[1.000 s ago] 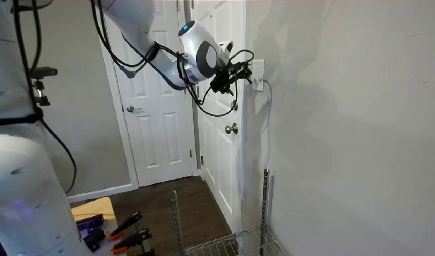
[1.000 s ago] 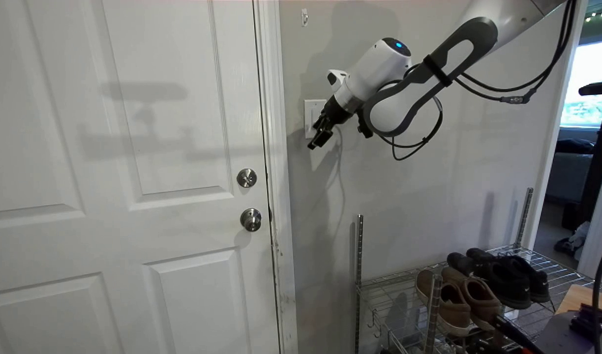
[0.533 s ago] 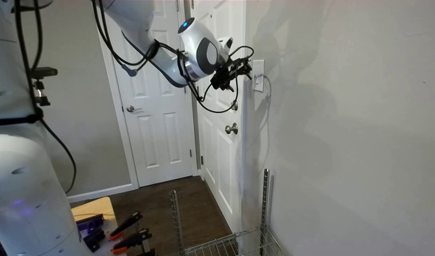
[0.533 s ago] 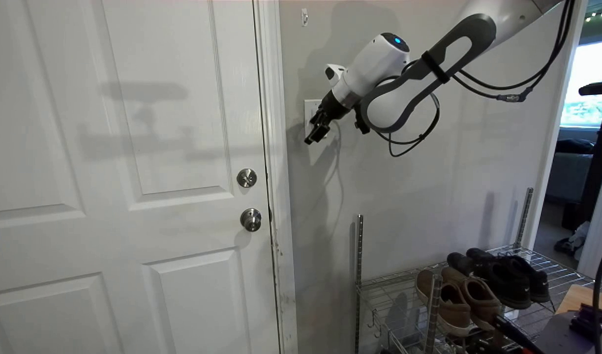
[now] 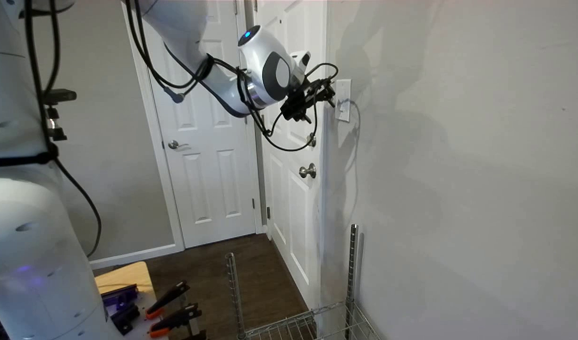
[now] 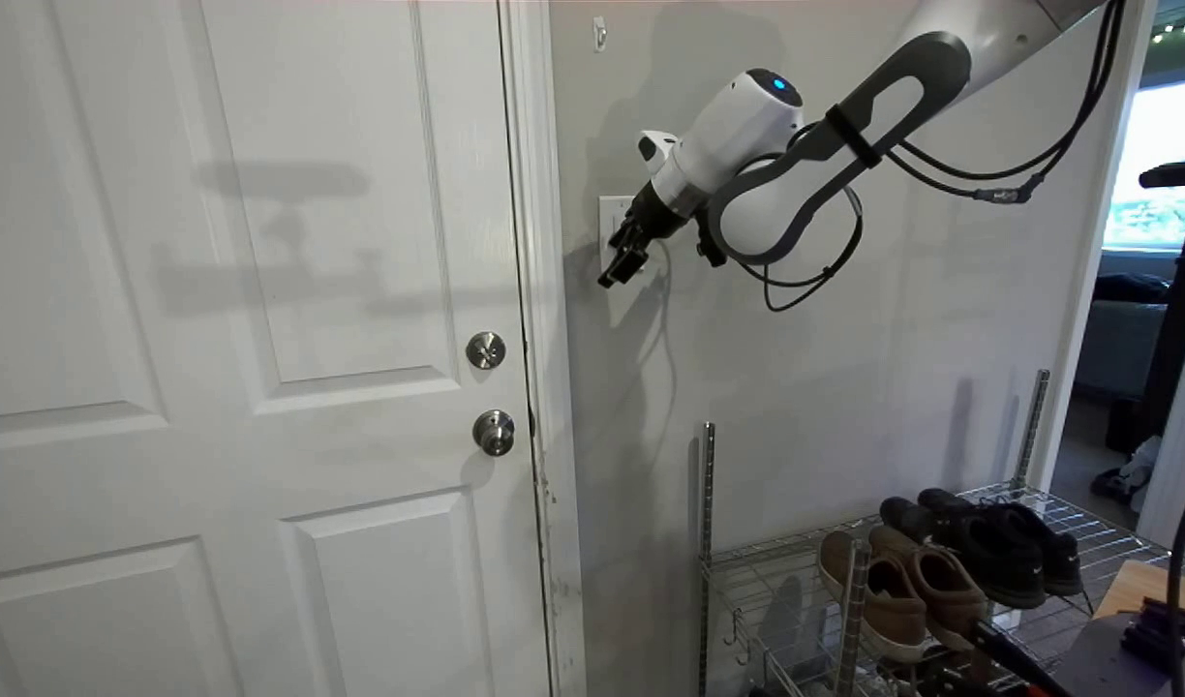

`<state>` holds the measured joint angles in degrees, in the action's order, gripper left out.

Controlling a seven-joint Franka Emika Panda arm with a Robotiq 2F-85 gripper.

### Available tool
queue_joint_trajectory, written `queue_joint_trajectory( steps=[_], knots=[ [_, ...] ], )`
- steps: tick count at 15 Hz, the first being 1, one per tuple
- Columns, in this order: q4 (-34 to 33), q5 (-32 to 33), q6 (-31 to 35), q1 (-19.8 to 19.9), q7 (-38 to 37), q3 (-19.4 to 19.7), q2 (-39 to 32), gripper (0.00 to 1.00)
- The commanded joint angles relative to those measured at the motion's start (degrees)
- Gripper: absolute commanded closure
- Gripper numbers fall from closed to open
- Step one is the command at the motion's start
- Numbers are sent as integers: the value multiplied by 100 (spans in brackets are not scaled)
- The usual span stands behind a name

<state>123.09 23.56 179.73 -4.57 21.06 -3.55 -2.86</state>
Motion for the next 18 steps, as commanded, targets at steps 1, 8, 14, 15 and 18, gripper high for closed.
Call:
queue_joint_trajectory(
  steps=[1,8,14,15,18],
  knots=[
    [72,12,12,4,31,-27,28,0],
    [115,-22,40,25,5,-6,16,0],
    [135,-25,4,62,8,49,-45,0],
    [119,-21,-7,62,15,57,-66,0],
    [66,13,-9,54,51,57,-111,0]
  ],
)
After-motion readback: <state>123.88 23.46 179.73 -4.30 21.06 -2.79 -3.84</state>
